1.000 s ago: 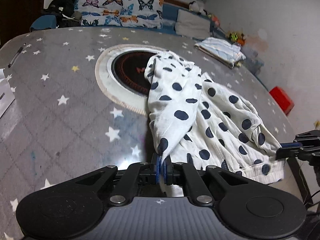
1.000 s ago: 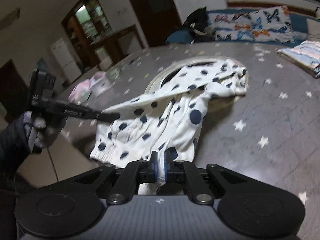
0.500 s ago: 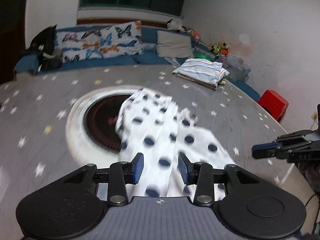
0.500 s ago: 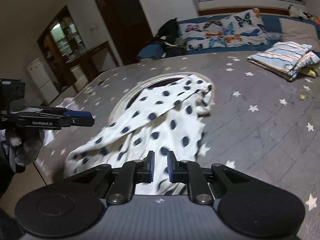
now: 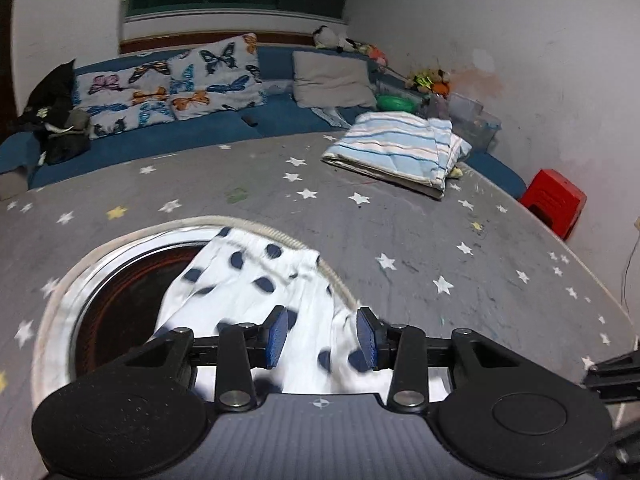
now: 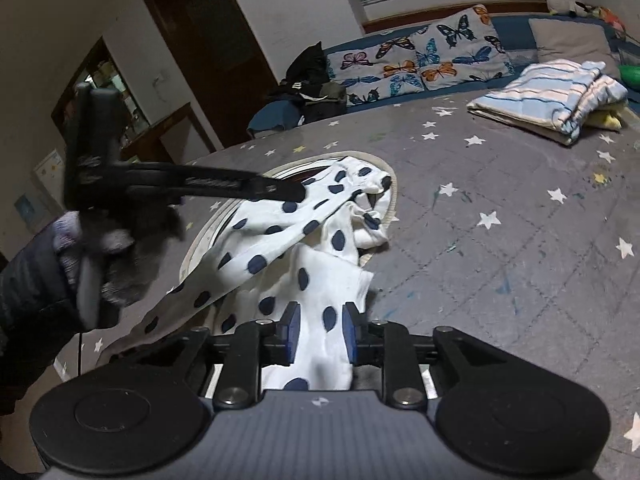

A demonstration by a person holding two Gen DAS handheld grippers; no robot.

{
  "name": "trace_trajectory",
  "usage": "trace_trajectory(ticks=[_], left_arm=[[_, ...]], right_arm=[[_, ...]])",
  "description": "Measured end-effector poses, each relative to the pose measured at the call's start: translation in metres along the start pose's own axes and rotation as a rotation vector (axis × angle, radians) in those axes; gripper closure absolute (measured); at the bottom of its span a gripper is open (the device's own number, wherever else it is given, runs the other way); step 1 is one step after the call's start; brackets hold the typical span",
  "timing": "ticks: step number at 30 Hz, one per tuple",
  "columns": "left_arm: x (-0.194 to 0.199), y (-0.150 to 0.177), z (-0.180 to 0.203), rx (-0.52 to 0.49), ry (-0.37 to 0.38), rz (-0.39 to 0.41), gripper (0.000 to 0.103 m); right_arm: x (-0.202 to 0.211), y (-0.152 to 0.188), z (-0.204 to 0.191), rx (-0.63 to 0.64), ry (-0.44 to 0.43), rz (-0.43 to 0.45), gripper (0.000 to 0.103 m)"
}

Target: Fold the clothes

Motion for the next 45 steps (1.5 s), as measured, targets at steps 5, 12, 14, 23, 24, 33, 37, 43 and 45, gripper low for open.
trace_trajectory(ticks=[5,12,14,23,24,33,37,43,45], left_arm=[[-0.036,0.005,0.006,-0.044,-0.018,-0.061,0.062],[-0.036,0.003,-0.017,0.014,-0.023,-0.055,0.098],[-0.027,-0.003,-0.029,0.045,-0.034,-0.034,0.100],[0.040,-0.033,-0.094,0.192,-0.087,0.130,0.101],[0.048,-0.035,-0.104,0.206,-0.097,0.146,0.101],[0.101,-0.022,-0.192,0.338,-0.231,0.215,0.101],[0.111,0.000,-0.230,0.385,-0.303,0.193,0.101],[0.116,0.036,-0.268,0.431,-0.388,0.135,0.100],[0.116,0.040,-0.273,0.436,-0.398,0.128,0.100]], right_arm=[[-0.006,0.001,0.013,-0.029,0.007,-0.001,0.076],[-0.017,-0.004,0.024,-0.038,0.018,-0.005,0.073],[-0.022,-0.008,0.026,-0.030,0.022,-0.006,0.073],[-0.067,-0.058,0.032,0.060,0.031,0.008,0.073],[-0.074,-0.063,0.033,0.071,0.032,0.003,0.073],[-0.139,-0.087,0.037,0.162,0.037,-0.098,0.070],[-0.158,-0.088,0.039,0.185,0.044,-0.134,0.068],[-0.173,-0.081,0.040,0.193,0.037,-0.174,0.069],[-0.176,-0.080,0.038,0.204,0.041,-0.179,0.079]])
Point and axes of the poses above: each gripper's, at about its wrist camera, not at the fingertips, and x roughly against the way its jaws point, z to its right, y to its underside, the point moved 8 cm from there along -x, roughly the way its jaws point, and after that the axes turned 11 degrees about x, right-handed, at the moved point
